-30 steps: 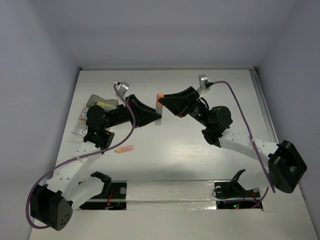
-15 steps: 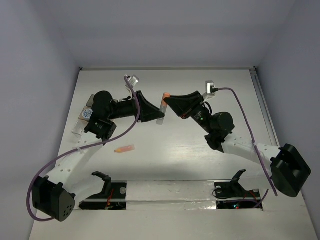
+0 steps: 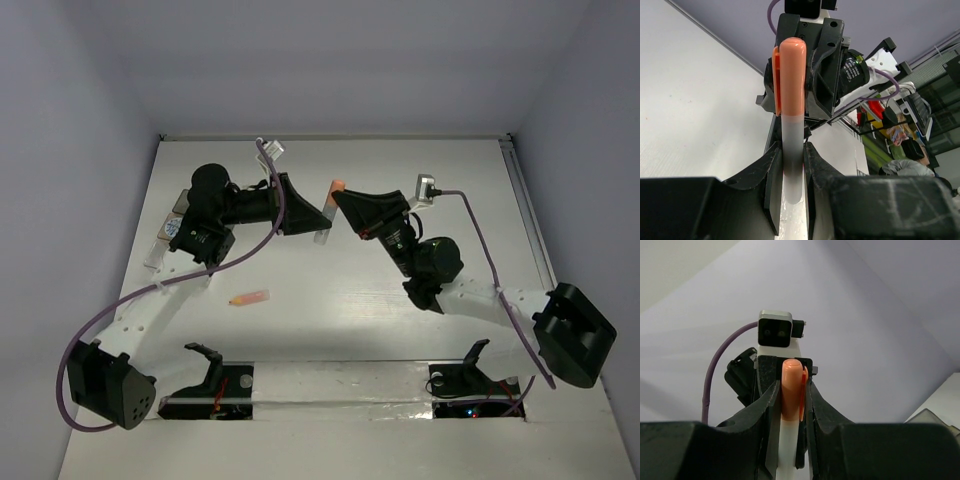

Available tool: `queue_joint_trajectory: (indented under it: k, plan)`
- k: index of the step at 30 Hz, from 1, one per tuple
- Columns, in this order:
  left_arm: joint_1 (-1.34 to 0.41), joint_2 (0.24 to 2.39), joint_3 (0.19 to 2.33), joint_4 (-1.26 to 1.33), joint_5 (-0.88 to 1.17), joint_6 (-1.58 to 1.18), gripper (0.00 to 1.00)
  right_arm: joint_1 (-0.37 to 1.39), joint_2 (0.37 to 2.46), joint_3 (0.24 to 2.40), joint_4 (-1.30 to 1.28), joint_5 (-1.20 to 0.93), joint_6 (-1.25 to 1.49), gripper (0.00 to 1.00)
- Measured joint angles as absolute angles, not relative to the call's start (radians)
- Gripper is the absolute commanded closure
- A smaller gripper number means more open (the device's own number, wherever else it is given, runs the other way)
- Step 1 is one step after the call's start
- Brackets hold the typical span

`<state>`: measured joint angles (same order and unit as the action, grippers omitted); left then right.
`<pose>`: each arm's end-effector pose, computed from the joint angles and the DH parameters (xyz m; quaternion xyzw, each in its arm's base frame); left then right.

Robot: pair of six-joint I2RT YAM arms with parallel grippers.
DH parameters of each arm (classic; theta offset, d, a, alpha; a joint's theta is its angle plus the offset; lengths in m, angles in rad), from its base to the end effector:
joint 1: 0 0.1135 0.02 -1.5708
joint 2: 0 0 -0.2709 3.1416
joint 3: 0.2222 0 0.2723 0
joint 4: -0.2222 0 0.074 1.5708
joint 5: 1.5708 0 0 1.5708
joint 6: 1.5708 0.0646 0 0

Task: Sort the stationery into containers
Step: Close the pen cap in the drawer, then place the pen in the storage box.

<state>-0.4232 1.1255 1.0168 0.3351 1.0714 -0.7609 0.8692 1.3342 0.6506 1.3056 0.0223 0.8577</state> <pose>0.2285 -0.1651 0.4124 0.3037 0.5950 -0.6392 0.3809 0.2031 0.2381 0.3364 0.0073 0.4568 0.6728 0.5819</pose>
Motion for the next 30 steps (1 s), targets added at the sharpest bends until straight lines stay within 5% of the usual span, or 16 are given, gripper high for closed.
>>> queue_joint_trajectory:
  k: [14, 15, 16, 19, 22, 30]
  plan:
    - [-0.372, 1.130, 1.023, 0.398, 1.087, -0.795, 1.00, 0.886, 1.264, 0.631, 1.216, 0.076, 0.815, 1.00]
    - [-0.366, 1.130, 1.021, 0.418, 1.082, -0.799, 1.00, 0.886, 1.252, 0.619, 1.214, 0.081, 0.816, 0.93]
    - [-0.360, 1.129, 1.019, 0.445, 1.073, -0.805, 1.00, 0.887, 1.234, 0.603, 1.209, 0.083, 0.817, 0.73]
    - [-0.344, 1.110, 0.996, 0.593, 0.925, -0.825, 1.00, 0.936, 1.168, 0.538, 1.089, -0.004, 0.807, 0.48]
    - [-0.337, 1.094, 0.974, 0.741, 0.765, -0.835, 1.00, 1.039, 1.151, 0.490, 0.854, -0.140, 0.781, 0.36]
    - [-0.332, 1.083, 0.847, 0.903, 0.614, -0.867, 1.00, 1.026, 1.002, 0.490, 0.560, -0.200, 0.693, 0.30]
